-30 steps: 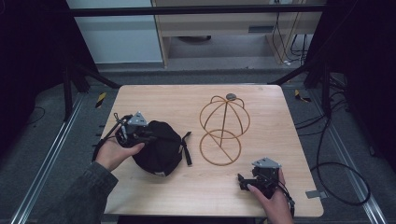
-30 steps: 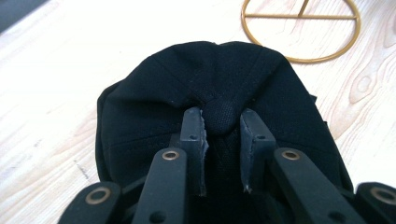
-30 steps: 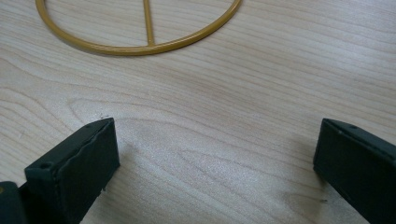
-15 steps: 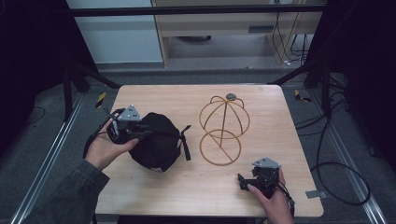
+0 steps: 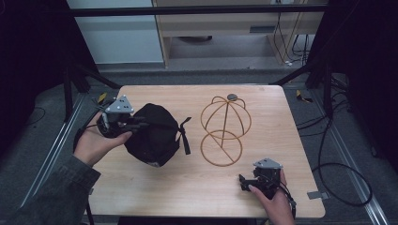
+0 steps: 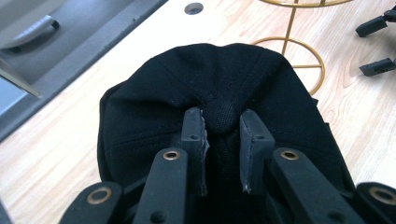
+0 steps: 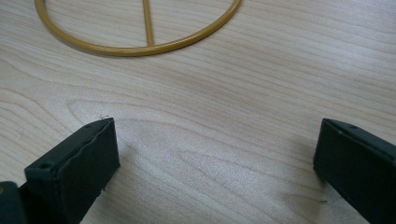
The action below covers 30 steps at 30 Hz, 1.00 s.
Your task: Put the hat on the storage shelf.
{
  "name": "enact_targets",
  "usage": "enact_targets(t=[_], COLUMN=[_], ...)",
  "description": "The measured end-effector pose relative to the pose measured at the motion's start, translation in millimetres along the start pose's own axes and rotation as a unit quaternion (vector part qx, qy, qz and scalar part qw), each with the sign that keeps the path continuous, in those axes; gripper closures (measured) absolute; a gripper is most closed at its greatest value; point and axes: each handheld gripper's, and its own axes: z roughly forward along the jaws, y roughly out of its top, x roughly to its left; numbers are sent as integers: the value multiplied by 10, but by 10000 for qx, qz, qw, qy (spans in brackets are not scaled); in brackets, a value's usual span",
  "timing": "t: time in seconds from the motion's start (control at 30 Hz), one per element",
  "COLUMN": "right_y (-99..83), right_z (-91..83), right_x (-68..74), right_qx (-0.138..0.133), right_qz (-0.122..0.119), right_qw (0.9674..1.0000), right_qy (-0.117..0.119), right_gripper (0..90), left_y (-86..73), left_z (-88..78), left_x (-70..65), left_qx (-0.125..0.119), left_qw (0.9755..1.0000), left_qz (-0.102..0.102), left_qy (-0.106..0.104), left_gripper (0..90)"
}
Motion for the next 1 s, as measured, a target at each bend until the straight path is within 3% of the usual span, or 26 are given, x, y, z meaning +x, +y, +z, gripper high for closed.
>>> enact_targets(t=[0.4,1.0], right_y=[0,-2], right_z=[0,-3], right_x=[0,-5], right_qx=[0,-2], right_qz=[-2,-11], right_qw=[10000,10000], right_qy=[0,30], right_gripper=[4,4], left_y=[197,489], left_z=[-328,-541], left_x=[-11,-58], left_qx=[-243,-464], left_qw=[9996,9980], left_qz=[109,292], left_qy=[121,301], left_gripper=[745,746])
